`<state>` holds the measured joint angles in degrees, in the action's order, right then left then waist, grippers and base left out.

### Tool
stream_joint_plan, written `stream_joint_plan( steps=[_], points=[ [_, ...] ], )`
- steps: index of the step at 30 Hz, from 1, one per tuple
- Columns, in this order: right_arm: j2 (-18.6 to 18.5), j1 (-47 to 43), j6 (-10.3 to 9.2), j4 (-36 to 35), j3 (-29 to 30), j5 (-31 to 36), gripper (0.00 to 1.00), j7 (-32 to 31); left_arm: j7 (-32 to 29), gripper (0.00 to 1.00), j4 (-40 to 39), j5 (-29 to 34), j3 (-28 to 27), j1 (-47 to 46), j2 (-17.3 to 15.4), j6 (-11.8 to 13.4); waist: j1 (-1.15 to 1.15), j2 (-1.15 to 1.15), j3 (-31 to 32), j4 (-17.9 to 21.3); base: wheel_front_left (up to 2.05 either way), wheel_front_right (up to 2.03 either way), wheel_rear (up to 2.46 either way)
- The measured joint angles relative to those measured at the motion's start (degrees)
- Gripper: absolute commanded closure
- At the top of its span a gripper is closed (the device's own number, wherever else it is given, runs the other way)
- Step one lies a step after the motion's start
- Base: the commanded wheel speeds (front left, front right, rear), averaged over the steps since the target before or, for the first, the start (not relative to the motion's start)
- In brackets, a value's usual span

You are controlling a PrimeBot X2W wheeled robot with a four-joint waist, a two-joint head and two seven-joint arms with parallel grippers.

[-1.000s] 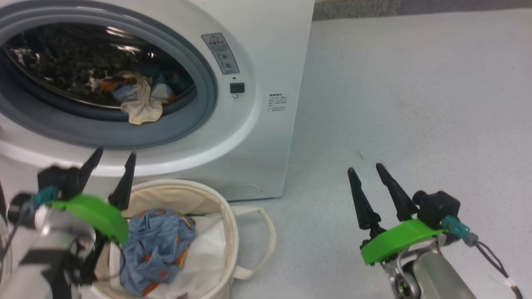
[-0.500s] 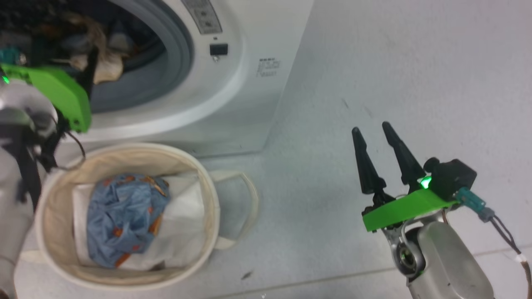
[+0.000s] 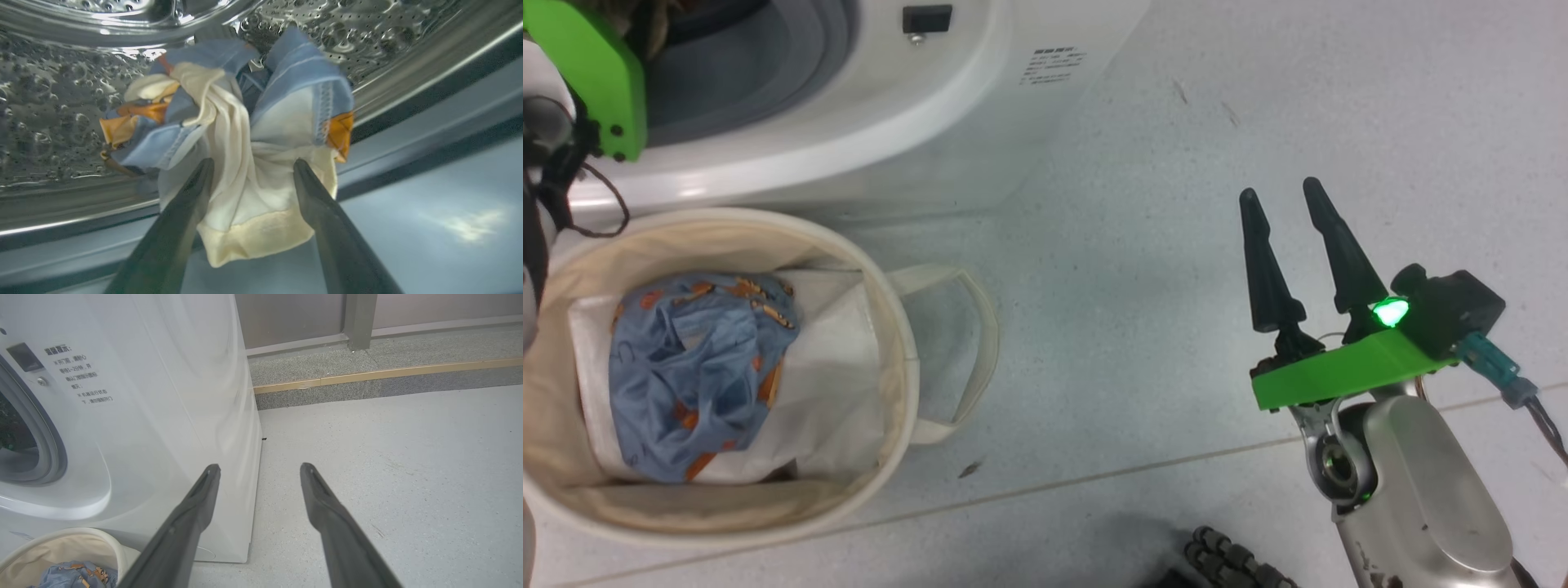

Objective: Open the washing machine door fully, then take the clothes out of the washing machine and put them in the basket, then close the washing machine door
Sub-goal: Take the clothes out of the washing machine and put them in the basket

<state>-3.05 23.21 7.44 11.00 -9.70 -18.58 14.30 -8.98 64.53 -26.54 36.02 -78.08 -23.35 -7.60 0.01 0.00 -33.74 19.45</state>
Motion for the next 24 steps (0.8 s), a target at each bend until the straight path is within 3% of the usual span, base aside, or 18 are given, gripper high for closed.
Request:
stream_joint_plan(
  steps=[14,15,16,17,24],
  points=[
    [0.01,1.02,0.00,-0.48,0.36,0.47,0.00,0.00,0.79,0.00,6.67,-1.90,4.16,-5.26,1.10,-0.01,0.00,0.00,-2.23,-1.52,0.00,0.00,0.00],
    [0.01,1.02,0.00,-0.47,0.38,0.67,0.00,0.00,1.09,0.27,6.58,-2.26,4.55,-5.26,1.23,-0.01,0.00,0.00,-2.24,-1.57,0.00,0.00,0.00],
    [0.01,1.02,0.00,-0.46,0.38,0.90,0.00,0.00,1.23,0.94,6.44,-2.45,5.22,-5.22,1.31,0.00,0.00,0.00,-2.20,-1.61,0.00,0.00,0.00],
    [0.01,1.02,0.00,-0.46,0.38,0.92,0.00,0.00,1.79,1.00,6.14,-2.97,5.59,-5.06,1.32,-0.01,0.00,0.00,-2.19,-1.63,0.00,0.00,0.00],
    [0.02,1.02,0.00,-0.31,0.52,0.92,0.00,0.00,4.55,1.00,4.91,-5.99,8.37,-3.93,0.85,-0.01,0.00,0.00,-1.74,-1.70,0.00,0.00,0.00]
  ],
)
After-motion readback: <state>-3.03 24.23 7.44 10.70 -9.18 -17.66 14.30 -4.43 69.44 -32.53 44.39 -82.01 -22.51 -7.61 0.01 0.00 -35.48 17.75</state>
